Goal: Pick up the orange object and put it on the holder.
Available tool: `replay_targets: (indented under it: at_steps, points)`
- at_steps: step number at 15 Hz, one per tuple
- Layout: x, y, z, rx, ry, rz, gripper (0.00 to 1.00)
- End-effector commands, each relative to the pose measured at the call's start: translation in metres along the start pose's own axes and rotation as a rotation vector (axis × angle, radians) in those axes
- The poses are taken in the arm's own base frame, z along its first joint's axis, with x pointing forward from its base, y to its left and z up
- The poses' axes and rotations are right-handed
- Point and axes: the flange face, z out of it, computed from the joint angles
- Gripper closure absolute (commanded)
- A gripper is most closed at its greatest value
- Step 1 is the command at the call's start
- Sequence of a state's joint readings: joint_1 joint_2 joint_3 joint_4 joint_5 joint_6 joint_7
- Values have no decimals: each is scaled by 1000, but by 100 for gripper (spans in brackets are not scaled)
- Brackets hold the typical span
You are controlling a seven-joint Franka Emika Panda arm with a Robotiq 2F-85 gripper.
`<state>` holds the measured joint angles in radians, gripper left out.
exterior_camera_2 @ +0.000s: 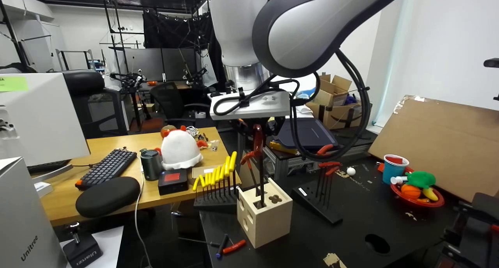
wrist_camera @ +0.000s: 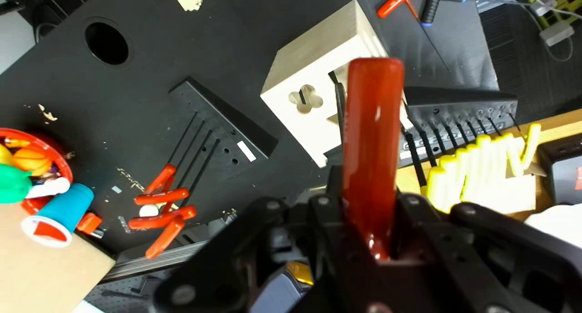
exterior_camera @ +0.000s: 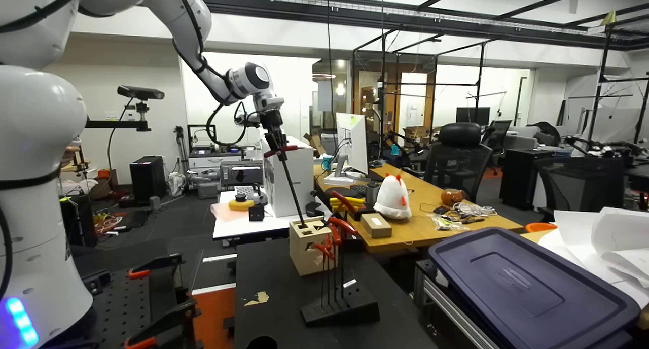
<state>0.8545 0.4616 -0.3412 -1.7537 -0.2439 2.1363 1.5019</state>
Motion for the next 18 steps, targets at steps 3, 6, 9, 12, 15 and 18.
replay_targets:
  at_steps: [3,6,9,12,15,18]
  points:
    - [33,1,-31,6,51,129,95]
    - [44,0,-35,-11,89,177,95]
    - [51,7,-40,-49,110,213,95]
    - [59,25,-47,-80,123,265,95]
    - [69,49,-54,-81,115,338,95]
    - [76,74,-51,-81,92,414,95]
